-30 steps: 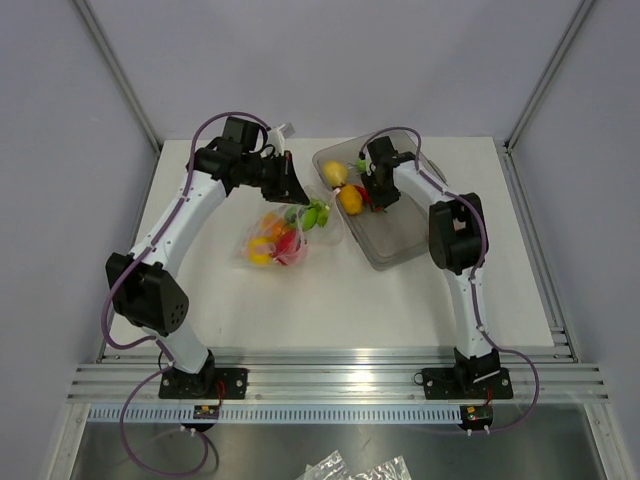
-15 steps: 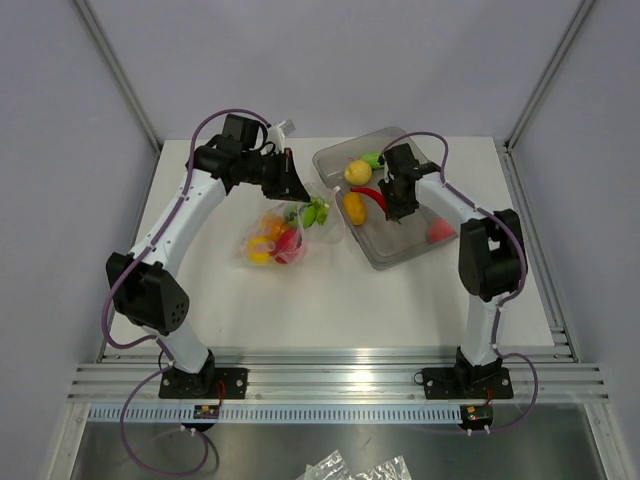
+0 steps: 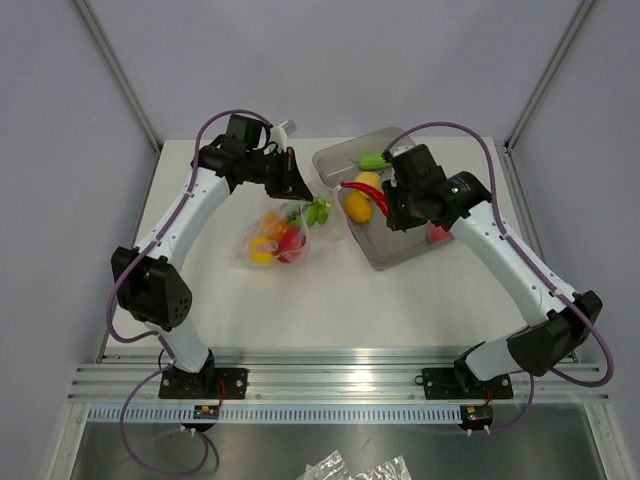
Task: Place the food in the zip-top bag and seal the zipper
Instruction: Pick up the fake vegetable from the bin, then place the fake vegetable in the zipper food storage bag.
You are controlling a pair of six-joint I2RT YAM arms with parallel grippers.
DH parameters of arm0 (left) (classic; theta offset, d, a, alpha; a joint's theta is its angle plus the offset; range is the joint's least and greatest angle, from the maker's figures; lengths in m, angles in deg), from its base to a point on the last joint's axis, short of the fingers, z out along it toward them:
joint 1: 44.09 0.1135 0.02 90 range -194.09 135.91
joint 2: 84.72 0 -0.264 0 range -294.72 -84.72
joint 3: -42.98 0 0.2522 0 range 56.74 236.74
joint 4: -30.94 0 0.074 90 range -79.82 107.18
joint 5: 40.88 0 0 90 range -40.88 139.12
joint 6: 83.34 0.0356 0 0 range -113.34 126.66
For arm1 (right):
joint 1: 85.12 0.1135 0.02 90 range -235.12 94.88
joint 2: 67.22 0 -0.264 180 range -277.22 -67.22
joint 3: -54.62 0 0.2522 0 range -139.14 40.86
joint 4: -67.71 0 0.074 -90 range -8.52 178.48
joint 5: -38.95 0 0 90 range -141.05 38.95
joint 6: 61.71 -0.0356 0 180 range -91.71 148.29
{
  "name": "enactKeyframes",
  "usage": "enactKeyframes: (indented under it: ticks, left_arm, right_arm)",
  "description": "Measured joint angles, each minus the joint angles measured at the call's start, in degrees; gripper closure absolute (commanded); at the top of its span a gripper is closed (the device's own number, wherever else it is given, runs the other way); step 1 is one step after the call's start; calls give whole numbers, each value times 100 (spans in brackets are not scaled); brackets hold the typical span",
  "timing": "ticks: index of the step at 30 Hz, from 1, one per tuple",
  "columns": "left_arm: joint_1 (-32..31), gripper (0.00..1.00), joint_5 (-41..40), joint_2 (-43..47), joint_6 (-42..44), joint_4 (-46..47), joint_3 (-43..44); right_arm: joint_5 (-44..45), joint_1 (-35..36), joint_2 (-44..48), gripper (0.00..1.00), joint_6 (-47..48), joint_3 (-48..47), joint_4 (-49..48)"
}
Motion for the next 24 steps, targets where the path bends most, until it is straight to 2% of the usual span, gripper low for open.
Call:
enactKeyframes:
  ticks: [3, 5, 14, 24]
  left_arm:
    - [-9, 100, -9, -70, -31, 55, 0]
    - [-13, 100, -35, -98, -28, 50, 4]
    - [-24, 100, -96, -144, -22, -52, 170]
    - [111, 100, -378, -144, 103, -70, 170]
  right_arm:
    - [214, 826, -192, 100, -142, -564, 551]
    - [376, 1119, -321, 100, -232, -778, 874]
    - [839, 1438, -758, 99, -393, -1624, 1775]
    - [1202, 1681, -2286, 97, 22, -3067, 2028]
